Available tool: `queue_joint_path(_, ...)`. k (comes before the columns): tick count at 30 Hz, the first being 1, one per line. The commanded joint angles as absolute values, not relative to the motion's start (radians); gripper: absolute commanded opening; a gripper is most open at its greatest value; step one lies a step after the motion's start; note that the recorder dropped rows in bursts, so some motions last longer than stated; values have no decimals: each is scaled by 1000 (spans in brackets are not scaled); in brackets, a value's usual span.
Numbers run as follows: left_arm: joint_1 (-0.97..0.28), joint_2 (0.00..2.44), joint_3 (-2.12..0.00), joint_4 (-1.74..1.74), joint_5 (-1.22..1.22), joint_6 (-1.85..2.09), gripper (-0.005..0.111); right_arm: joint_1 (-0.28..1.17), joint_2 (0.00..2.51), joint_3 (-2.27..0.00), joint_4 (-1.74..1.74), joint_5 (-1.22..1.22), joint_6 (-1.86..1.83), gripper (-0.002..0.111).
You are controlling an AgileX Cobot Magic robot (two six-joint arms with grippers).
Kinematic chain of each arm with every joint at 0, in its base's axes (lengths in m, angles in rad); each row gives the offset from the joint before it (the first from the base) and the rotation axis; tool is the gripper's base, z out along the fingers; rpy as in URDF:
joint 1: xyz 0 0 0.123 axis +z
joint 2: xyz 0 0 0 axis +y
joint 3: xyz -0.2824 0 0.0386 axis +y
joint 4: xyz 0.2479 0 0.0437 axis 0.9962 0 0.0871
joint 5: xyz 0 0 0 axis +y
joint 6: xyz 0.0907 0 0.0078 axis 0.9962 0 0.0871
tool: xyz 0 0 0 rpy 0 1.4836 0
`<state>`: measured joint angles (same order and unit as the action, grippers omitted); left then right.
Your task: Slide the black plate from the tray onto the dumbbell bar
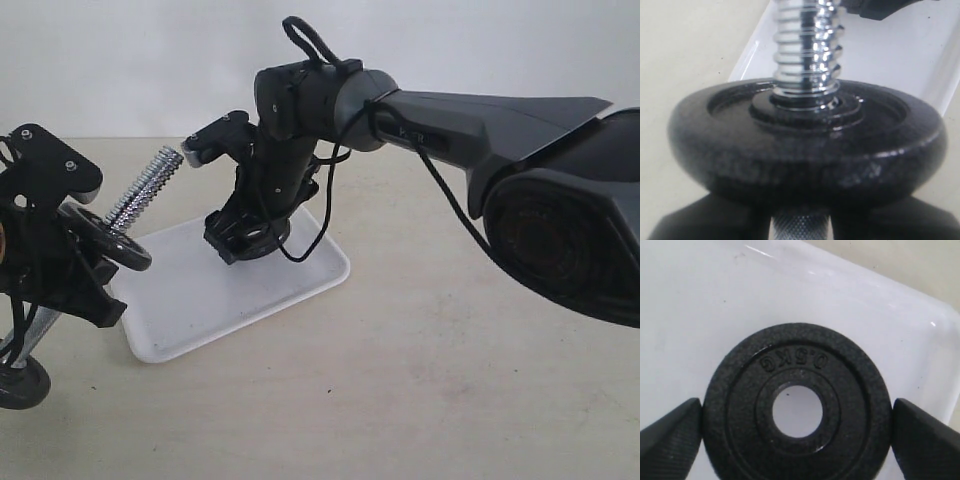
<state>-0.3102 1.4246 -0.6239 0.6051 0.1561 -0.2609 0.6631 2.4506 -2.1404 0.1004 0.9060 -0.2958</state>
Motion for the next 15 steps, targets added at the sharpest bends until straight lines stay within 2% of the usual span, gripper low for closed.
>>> queue_joint_path(1, -312, 1385, -651, 627, -358, -262, 4, 657, 2406, -2146, 118, 877, -308, 0)
queue_joint_path(15, -312, 1385, -651, 627, -337, -255, 4, 530, 2406, -2146, 316, 933, -388, 0)
